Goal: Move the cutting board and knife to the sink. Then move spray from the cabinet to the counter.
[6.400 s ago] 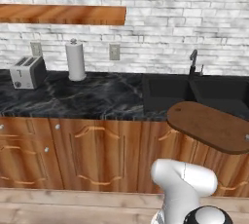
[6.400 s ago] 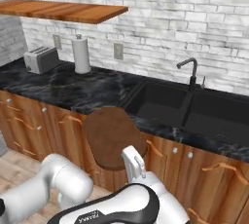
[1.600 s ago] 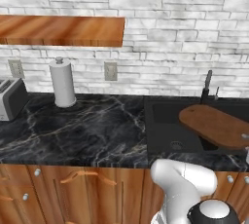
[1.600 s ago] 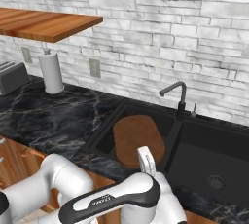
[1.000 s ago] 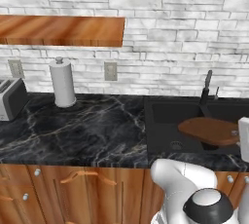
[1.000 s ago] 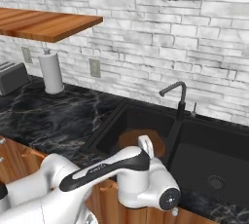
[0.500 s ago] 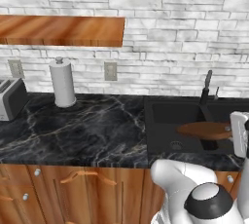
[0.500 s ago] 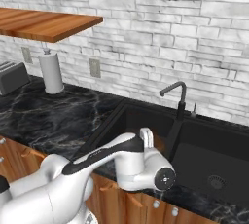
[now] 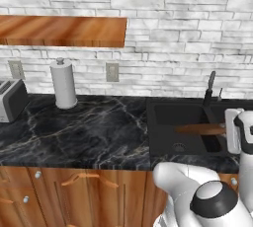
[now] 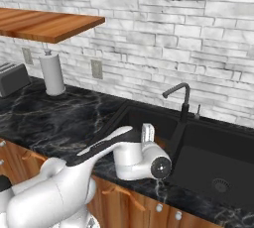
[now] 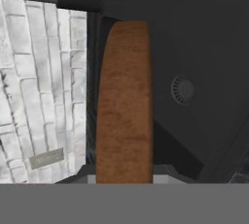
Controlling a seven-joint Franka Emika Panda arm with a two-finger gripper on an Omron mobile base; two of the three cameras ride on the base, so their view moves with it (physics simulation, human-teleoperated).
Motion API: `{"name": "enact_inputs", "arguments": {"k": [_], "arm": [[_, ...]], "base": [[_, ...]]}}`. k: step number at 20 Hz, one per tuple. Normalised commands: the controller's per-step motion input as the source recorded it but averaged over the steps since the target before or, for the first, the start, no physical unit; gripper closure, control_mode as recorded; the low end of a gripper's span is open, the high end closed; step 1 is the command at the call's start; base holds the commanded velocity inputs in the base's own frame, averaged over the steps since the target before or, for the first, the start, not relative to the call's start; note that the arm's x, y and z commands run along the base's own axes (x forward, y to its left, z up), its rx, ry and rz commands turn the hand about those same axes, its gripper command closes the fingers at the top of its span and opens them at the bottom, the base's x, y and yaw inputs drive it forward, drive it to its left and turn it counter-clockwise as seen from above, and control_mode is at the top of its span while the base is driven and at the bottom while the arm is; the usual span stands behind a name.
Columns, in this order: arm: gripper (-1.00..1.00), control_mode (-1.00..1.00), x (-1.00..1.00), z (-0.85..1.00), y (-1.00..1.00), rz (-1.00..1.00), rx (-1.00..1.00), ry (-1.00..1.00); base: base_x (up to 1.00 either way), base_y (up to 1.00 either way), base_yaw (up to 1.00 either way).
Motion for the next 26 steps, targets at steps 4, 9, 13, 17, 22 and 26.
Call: {"name": "enact_inputs", "arguments": {"k": [4,9,13,17,22,26], "arm": [[1.0,-1.0,0.34,-0.09,0.02,-0.05,0.07,0.02],[1.0,-1.0,0.28,-0.16,0.0,-0.03,0.06,0.0],[1.0,-1.0,0.29,-0.17,0.03,-0.06,0.03,0.03],[1.0,-1.0,0.29,-0.17,0.01,-0.06,0.03,0.04],[1.0,-1.0,0.32,-0.19,0.0,-0.08,0.01,0.08],[1.0,-1.0,0.28,-0.23,0.01,-0.07,0.0,0.04]], "base": [[0.0,0.0,0.0],[0.0,0.0,0.0],[0.0,0.0,0.0],[0.0,0.0,0.0],[0.0,0.0,0.0],[0.0,0.0,0.0]]}}
